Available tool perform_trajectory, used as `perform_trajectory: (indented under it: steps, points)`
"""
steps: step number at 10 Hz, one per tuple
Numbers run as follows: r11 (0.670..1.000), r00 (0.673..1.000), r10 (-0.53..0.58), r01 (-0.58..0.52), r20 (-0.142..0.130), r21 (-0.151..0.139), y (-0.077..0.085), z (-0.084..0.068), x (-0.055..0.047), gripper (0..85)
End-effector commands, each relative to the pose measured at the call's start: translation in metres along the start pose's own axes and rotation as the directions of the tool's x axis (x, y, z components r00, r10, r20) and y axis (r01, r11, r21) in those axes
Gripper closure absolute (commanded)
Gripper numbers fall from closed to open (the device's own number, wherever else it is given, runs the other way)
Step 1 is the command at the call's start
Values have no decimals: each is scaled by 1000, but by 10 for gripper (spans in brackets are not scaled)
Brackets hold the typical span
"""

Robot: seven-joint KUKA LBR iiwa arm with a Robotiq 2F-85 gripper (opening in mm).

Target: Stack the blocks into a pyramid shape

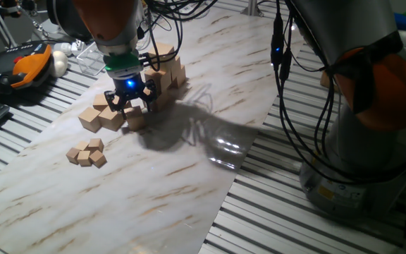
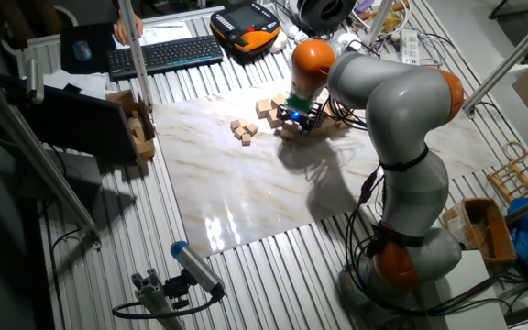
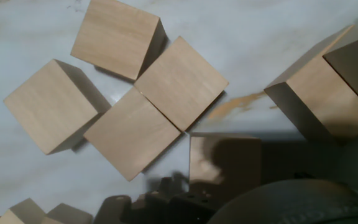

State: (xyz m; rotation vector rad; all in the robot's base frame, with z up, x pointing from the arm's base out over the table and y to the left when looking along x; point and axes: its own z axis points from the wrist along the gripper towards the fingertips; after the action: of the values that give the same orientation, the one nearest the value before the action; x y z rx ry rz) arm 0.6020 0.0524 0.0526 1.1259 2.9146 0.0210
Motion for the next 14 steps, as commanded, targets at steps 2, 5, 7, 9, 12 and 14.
perform_trajectory:
  steps: [2,5,7,9,12,14]
  points:
    - [1000,1000,-1,1,1,-3,0,1,1,340]
    - [1000,1000,-8,8,1,-7,0,1,3,340]
    - [1000,1000,-23,22,-8,-21,-1,1,2,850]
    - [1000,1000,17,-17,-10,-12,-1,-13,6,850]
    - [996,996,84,-84,-11,24,-3,-40,13,850]
    - [977,977,212,-211,-30,17,-1,-61,15,850]
